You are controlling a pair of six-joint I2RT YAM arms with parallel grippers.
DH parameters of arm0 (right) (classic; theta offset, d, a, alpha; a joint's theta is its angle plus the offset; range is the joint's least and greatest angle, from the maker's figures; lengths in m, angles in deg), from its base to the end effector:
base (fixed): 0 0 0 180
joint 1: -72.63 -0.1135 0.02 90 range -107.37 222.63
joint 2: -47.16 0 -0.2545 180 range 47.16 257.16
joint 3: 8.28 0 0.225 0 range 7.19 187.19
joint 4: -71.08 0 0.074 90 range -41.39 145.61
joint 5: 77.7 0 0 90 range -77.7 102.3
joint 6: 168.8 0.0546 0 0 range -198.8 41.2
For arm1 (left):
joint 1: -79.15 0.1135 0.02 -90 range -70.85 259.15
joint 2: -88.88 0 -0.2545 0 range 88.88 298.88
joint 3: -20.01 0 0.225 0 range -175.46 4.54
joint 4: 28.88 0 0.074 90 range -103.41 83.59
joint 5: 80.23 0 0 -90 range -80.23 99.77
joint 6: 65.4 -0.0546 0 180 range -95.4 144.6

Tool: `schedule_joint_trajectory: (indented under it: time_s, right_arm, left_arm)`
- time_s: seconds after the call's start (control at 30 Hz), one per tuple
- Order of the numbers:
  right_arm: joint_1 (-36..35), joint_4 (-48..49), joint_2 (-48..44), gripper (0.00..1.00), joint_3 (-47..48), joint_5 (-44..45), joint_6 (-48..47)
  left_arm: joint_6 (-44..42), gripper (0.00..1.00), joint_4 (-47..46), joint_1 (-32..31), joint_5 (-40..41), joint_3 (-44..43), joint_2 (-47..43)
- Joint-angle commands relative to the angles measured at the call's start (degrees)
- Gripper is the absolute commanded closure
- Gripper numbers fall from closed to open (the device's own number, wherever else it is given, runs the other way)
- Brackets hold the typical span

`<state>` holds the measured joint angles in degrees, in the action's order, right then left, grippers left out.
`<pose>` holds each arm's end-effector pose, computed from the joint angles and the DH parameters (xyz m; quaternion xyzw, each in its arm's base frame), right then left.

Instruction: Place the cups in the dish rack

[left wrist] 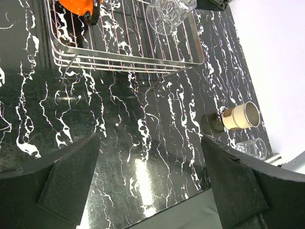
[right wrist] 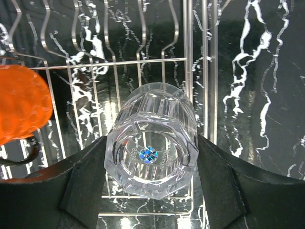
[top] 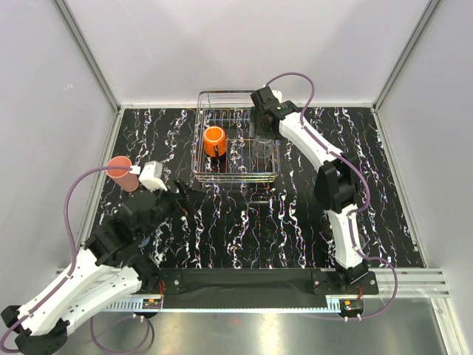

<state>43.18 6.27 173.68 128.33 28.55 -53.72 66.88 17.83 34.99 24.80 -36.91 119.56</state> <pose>0.4133 0.2158 0.2542 0.0068 0.9444 0.0177 0.3284 0.0971 -0.0746 0.2985 -0.0612 0.8156 -0.3088 0.4855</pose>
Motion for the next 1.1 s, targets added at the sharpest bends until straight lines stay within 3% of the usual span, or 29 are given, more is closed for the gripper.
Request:
schedule_joint_trajectory:
  time_s: [0.0, 0.4, 0.57, 0.73, 0.77, 0.83, 0.87, 1.07]
  right_arm:
    - [-0.3, 3.5, 0.0, 0.98, 1.4, -1.6, -0.1]
    - [-0.2, 2.9, 2.6, 0.94, 3.8, -1.8, 0.1]
    - [0.0, 3.3, 2.9, 0.83, 3.0, -1.7, 0.3]
    - [0.0, 3.0, 3.0, 0.49, 2.7, -1.8, 0.1]
    - [0.0, 3.1, 3.0, 0.29, 2.6, -1.7, 0.1]
    - [0.0, 3.3, 2.3, 0.13, 2.3, -1.7, -0.4]
    - [0.1, 3.0, 2.1, 0.0, 2.5, -1.7, -0.6]
    - [-1.0, -0.8, -4.5, 0.0, 3.5, -0.5, -1.2]
  left_arm:
    - [-1.3, 0.07, -1.5, 0.3, 1.4, -2.2, 0.7]
    - [-1.1, 0.07, -2.2, 0.3, 0.9, -2.1, 1.8]
    - [-1.4, 0.07, -2.2, 0.3, 1.3, -2.3, 3.0]
    - [-1.3, 0.07, -2.3, 0.3, 1.3, -2.4, 3.8]
    - [-1.3, 0.07, -2.2, 0.3, 1.3, -2.6, 4.0]
    - [-1.2, 0.07, -2.2, 0.3, 1.1, -2.8, 4.5]
    - [-1.1, 0.08, -2.0, 0.3, 0.9, -2.8, 4.7]
    - [0.8, 0.1, 0.8, 0.3, -0.5, -5.5, 8.1]
